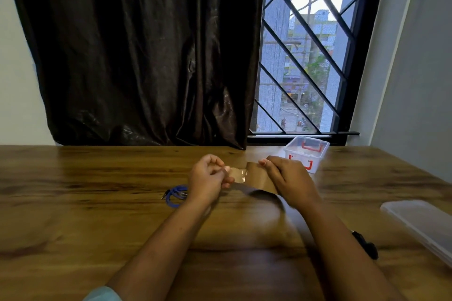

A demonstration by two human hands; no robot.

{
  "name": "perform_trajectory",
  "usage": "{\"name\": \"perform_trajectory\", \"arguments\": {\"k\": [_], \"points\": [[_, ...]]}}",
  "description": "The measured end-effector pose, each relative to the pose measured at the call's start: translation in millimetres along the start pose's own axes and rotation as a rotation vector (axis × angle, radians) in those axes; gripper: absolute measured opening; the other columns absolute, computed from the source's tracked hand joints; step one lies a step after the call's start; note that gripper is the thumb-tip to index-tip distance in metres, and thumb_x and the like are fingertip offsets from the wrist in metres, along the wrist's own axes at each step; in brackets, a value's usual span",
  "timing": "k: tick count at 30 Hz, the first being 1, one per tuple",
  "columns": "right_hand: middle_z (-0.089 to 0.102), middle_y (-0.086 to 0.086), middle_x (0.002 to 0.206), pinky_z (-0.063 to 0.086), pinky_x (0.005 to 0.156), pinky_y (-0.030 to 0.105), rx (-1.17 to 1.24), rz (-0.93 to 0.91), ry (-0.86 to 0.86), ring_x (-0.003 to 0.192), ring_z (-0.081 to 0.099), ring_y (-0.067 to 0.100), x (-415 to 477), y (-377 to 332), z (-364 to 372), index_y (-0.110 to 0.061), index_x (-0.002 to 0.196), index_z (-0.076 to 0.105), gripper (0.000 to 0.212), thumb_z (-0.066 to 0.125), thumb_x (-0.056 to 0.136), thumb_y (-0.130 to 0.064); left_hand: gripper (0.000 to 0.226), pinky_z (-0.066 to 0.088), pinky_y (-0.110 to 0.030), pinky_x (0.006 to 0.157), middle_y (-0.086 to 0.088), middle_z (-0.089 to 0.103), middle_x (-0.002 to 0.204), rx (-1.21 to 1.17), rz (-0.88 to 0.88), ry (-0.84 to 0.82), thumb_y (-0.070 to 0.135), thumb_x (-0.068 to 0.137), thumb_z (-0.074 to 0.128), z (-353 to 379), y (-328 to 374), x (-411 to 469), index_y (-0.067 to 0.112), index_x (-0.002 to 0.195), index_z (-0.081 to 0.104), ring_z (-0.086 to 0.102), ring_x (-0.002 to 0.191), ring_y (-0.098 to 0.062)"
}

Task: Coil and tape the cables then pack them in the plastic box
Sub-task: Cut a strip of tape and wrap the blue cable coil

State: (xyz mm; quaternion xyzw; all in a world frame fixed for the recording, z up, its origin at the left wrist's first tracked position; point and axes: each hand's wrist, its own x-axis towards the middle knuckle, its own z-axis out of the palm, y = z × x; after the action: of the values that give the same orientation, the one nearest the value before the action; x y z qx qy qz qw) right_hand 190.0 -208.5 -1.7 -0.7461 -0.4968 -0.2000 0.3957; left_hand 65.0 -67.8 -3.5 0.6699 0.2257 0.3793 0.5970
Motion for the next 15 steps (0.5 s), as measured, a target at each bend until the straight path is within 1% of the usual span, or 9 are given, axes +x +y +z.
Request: {"name": "perform_trajectory", "arguments": {"k": [2,4,5,7,8,10,13,15], "points": [[0.047,-0.015,0.056,0.029,0.053,0.018,-0.008,0.004,-0.048,0.059,0.049,-0.001,0.9,3.1,1.5,-0.041,0.061,0.042,0.036,0.043,0.096,-0.042,0.009,0.052,-0.017,0.048,-0.008,0.068,0.077,-0.047,-0.036,0.011,0.002,0.088,0.059,1.8,-2.4,-1.1,0.01,0.087,0.055,0.067,0.055,-0.007],[0.048,-0.016,0.063,0.028,0.057,0.018,-0.033,-0.002,-0.122,0.064,0.047,0.001,0.6,4.9,4.8,-0.036,0.067,0.048,0.031,0.043,0.097,-0.04,0.009,0.052,-0.017,0.048,-0.009,0.067,0.077,-0.042,-0.055,-0.001,0.0,0.088,0.058,2.9,-6.3,-2.1,0.009,0.087,0.057,0.067,0.055,-0.008],[0.052,-0.015,0.068,0.029,0.06,0.02,-0.057,-0.005,-0.157,0.067,0.047,0.005,0.5,6.2,7.0,-0.034,0.073,0.054,0.027,0.044,0.097,-0.039,0.01,0.053,-0.017,0.048,-0.01,0.066,0.077,-0.034,-0.064,-0.01,-0.001,0.089,0.057,3.3,-8.4,-2.5,0.009,0.087,0.057,0.066,0.056,-0.008],[0.063,-0.008,0.084,0.031,0.071,0.028,-0.148,-0.008,-0.182,0.077,0.045,0.007,0.5,9.9,11.5,-0.028,0.089,0.065,0.025,0.044,0.098,-0.039,0.012,0.053,-0.017,0.049,-0.01,0.065,0.077,-0.026,-0.089,-0.015,-0.003,0.09,0.055,2.8,-12.2,-1.9,0.008,0.088,0.059,0.065,0.058,-0.011],[0.066,-0.008,0.092,0.028,0.075,0.031,-0.198,0.004,-0.184,0.082,0.043,0.006,0.1,11.8,13.2,-0.027,0.095,0.066,0.027,0.043,0.098,-0.04,0.012,0.054,-0.017,0.049,-0.01,0.064,0.077,-0.022,-0.104,-0.015,-0.003,0.09,0.053,2.3,-14.1,-0.9,0.007,0.09,0.059,0.064,0.061,-0.012],[0.064,-0.01,0.099,0.026,0.079,0.034,-0.255,0.042,-0.202,0.088,0.042,0.006,-1.0,14.6,15.5,-0.03,0.099,0.065,0.027,0.04,0.098,-0.042,0.013,0.054,-0.017,0.053,-0.009,0.063,0.081,0.012,-0.141,-0.027,-0.004,0.091,0.051,2.2,-17.5,0.6,0.005,0.096,0.059,0.064,0.069,-0.014],[0.061,-0.003,0.104,0.038,0.084,0.037,-0.235,0.076,-0.247,0.099,0.05,0.017,-3.2,11.5,17.9,-0.025,0.104,0.066,0.027,0.043,0.097,-0.038,0.014,0.055,-0.02,0.062,-0.011,0.064,0.088,0.086,-0.181,-0.063,-0.004,0.092,0.05,4.4,-22.2,0.7,0.004,0.095,0.061,0.065,0.08,-0.018],[0.057,-0.001,0.103,0.04,0.083,0.036,-0.181,0.092,-0.219,0.099,0.046,0.019,-3.2,6.3,17.2,-0.02,0.105,0.067,0.026,0.046,0.097,-0.033,0.014,0.056,-0.023,0.066,-0.011,0.065,0.089,0.114,-0.183,-0.062,-0.003,0.092,0.05,5.2,-24.0,0.9,0.004,0.094,0.062,0.066,0.083,-0.019]]}}
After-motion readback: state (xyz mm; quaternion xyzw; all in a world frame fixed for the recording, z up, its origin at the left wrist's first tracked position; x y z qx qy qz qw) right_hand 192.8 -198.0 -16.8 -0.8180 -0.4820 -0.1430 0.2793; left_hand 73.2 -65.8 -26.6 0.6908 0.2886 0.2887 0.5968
